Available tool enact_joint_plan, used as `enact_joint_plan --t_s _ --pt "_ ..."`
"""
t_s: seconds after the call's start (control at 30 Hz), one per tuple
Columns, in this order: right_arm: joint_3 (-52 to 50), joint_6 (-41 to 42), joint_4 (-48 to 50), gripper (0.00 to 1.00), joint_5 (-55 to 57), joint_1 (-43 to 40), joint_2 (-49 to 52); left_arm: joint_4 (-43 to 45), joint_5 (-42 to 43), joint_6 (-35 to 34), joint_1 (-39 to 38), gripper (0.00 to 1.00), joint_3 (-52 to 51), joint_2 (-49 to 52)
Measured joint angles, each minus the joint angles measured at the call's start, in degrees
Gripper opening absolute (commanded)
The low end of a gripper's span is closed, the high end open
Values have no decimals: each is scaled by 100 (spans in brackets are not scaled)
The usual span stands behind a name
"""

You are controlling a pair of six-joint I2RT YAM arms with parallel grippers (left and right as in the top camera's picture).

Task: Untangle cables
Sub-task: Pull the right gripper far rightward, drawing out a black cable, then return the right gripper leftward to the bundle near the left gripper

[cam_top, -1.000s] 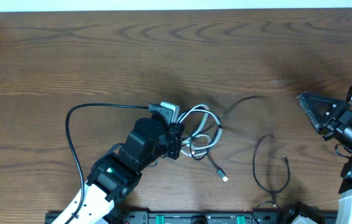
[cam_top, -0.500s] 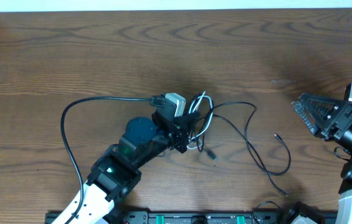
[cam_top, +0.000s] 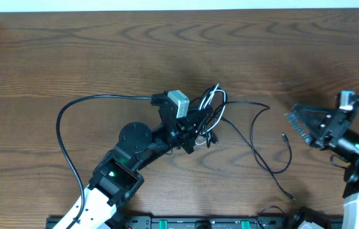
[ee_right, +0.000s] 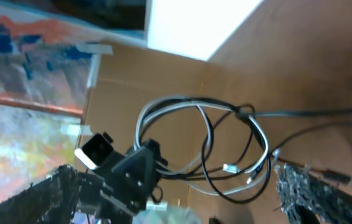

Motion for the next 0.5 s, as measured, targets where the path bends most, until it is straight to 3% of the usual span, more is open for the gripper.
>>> enact_joint_plan --t_s 0.2,0.5 --pt "-2 -275 -717 99 804 1001 -4 -9 -2 -2 0 7 0 0" --pt "-2 -942 -752 99 2146 2861 -4 -127 -2 -2 0 7 0 0"
